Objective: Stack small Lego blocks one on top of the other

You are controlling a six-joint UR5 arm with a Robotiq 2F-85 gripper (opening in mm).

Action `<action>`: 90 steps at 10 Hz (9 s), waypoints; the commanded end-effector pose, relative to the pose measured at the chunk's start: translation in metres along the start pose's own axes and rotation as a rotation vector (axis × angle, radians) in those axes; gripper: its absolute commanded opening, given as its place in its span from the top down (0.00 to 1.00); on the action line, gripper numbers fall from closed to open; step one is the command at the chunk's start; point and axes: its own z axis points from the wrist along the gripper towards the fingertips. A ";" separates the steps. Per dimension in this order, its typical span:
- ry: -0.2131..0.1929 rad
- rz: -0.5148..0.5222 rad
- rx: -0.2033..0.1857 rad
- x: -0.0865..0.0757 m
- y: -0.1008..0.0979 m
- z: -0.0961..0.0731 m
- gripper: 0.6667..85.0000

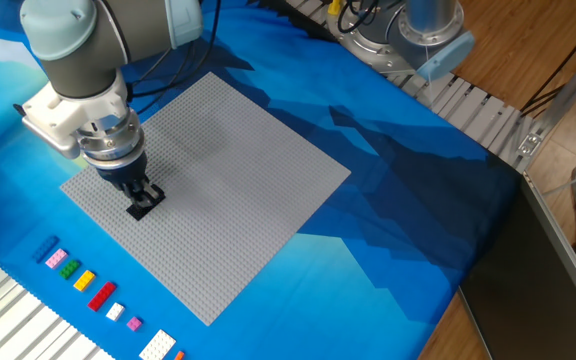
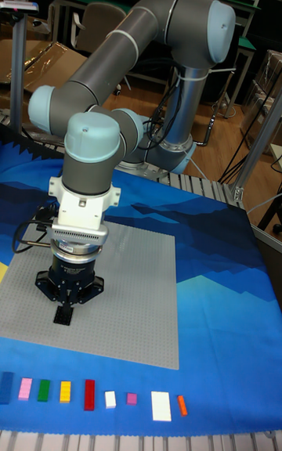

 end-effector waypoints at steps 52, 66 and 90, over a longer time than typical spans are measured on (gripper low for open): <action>-0.040 -0.046 -0.068 0.008 0.002 0.013 1.00; 0.055 -0.083 0.014 -0.019 -0.038 -0.062 1.00; -0.104 -0.018 0.036 -0.073 0.022 -0.056 0.99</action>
